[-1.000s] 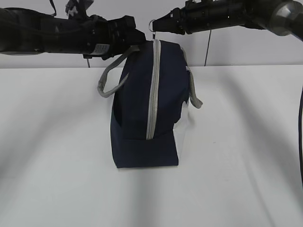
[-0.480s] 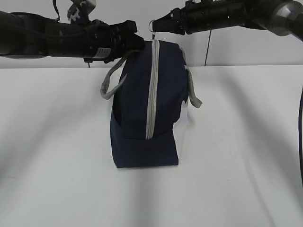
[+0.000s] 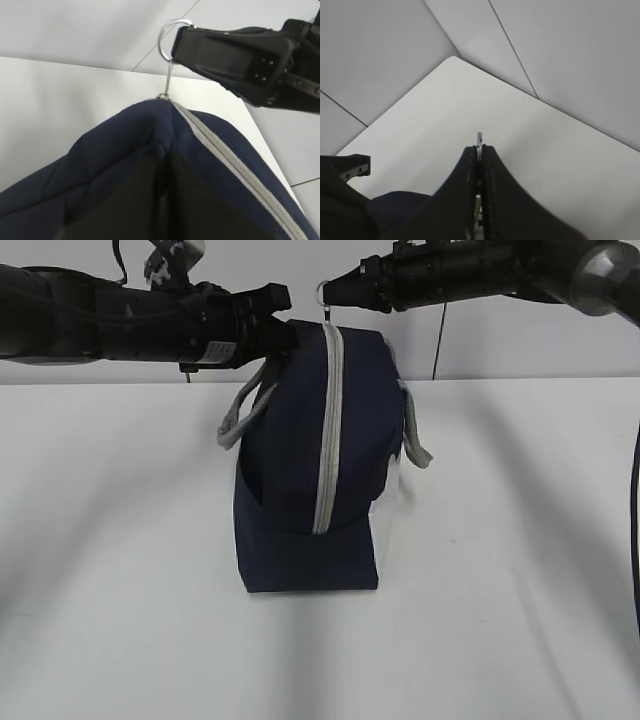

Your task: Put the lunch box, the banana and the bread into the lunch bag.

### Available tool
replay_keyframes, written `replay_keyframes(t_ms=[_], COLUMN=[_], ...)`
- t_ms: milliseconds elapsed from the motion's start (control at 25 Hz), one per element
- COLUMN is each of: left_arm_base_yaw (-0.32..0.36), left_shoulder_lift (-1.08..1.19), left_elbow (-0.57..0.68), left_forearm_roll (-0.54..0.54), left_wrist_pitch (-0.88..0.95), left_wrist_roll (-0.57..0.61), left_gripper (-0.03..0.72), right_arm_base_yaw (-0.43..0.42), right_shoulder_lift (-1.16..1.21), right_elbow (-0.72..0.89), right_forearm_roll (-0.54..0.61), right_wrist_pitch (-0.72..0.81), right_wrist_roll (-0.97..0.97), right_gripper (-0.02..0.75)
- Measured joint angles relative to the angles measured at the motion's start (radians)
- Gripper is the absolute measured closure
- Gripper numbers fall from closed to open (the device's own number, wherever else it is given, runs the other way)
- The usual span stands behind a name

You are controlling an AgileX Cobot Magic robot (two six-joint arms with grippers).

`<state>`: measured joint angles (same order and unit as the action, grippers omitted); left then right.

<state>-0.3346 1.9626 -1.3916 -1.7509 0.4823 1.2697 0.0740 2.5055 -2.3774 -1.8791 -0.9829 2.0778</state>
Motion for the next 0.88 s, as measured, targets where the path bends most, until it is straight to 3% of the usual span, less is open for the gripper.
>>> replay_keyframes(t_ms=[880], left_arm_base_yaw=[0.014], left_shoulder_lift=[-0.012], left_elbow=[0.000], left_forearm_roll=[0.000], left_wrist_pitch=[0.164], left_wrist_roll=[0.089], left_gripper=[0.664], right_arm_base_yaw=[0.000], right_shoulder_lift=[0.001], right_elbow=[0.000], right_forearm_roll=[0.000], right_wrist_pitch=[0.023], right_wrist_roll=[0.097], right_gripper=[0.754])
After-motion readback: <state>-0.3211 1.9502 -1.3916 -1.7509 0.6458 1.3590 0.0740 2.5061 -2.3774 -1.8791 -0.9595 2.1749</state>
